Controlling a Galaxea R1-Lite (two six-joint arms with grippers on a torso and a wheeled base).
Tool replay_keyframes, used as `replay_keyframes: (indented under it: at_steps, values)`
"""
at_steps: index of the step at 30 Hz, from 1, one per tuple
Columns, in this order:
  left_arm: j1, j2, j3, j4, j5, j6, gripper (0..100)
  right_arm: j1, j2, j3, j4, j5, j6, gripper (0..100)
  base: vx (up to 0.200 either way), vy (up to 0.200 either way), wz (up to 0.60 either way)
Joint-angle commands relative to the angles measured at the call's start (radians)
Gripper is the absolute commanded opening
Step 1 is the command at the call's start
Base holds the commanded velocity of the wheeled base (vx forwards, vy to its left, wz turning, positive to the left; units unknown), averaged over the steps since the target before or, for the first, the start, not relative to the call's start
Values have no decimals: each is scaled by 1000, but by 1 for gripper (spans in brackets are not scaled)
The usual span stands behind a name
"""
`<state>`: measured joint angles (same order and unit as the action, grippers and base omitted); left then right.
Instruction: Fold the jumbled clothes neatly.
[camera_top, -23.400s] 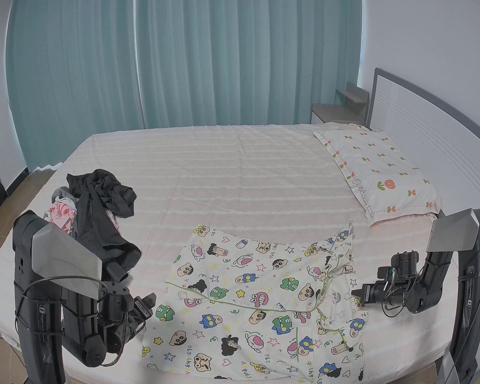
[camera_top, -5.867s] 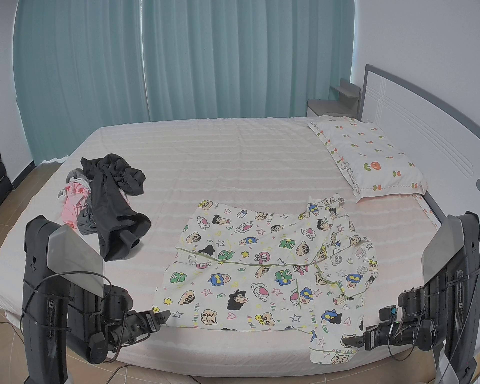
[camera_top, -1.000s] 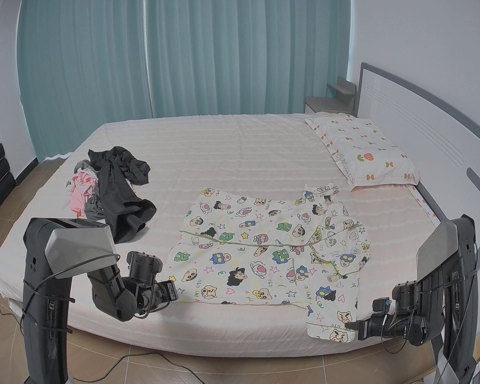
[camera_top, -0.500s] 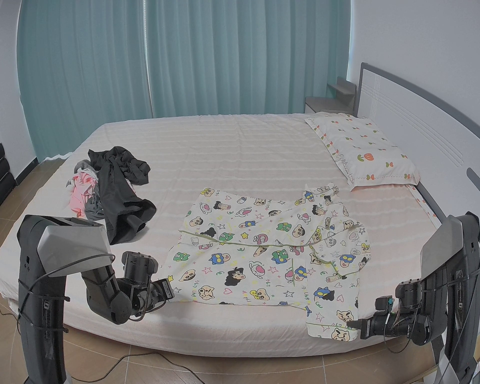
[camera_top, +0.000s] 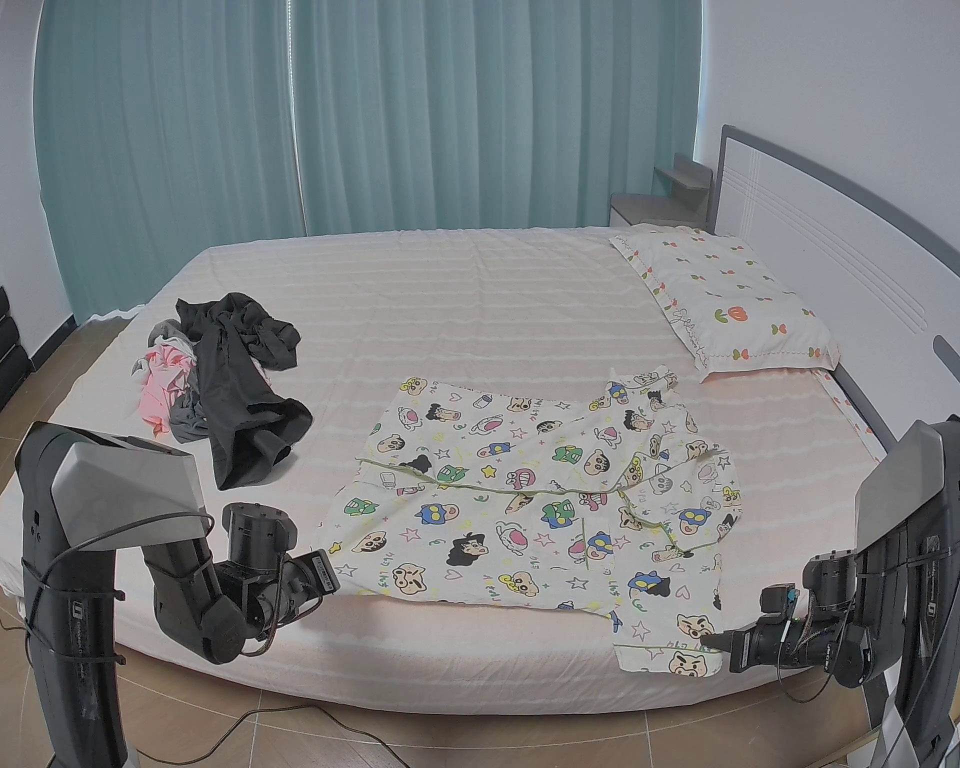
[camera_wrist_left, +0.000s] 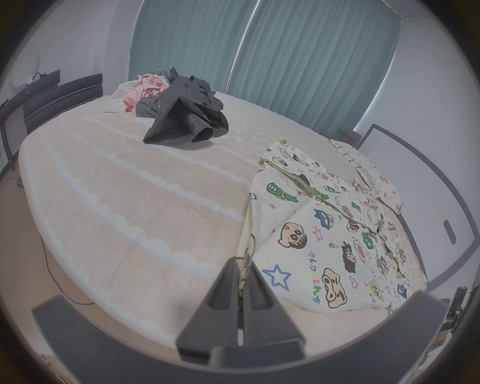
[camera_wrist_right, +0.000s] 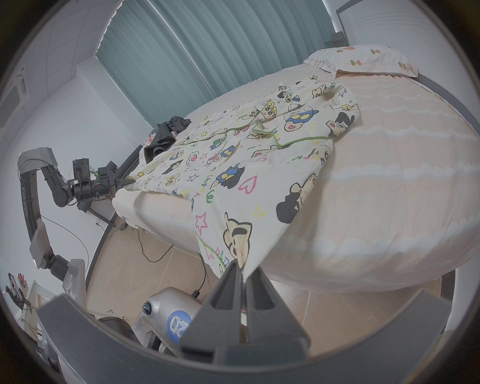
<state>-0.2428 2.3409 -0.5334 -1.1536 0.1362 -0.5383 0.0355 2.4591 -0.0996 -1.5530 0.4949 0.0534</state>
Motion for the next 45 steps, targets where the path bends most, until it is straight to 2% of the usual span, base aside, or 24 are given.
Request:
replay_keyframes:
  at_steps: [1, 14, 20, 30, 35, 40, 45]
  values:
    - [-1, -26, 61, -29, -26, 0, 0, 0, -22, 11, -18, 2, 0, 0, 0, 0, 0]
    - [0, -43, 138, -57, -47, 4, 0, 3, -72, 86, -18, 19, -6, 0, 0, 0, 0]
    - [0, -71, 194, -60, -79, 8, 0, 1, -83, 100, -18, 57, -15, 0, 0, 0, 0]
    - [-1, -84, 251, -60, -89, 14, 0, -11, -74, 100, -18, 59, -37, 0, 0, 0, 0]
    - [-6, -81, 266, -60, -89, 15, 0, -25, -58, 100, -12, 59, -81, 0, 0, 0, 0]
    - [-9, -83, 273, -60, -89, 17, 0, -54, -71, 100, 86, 91, -185, 0, 0, 0, 0]
    - [-7, -87, 262, -60, -87, 15, 0, -62, -86, 100, 77, 119, -188, 0, 0, 0, 0]
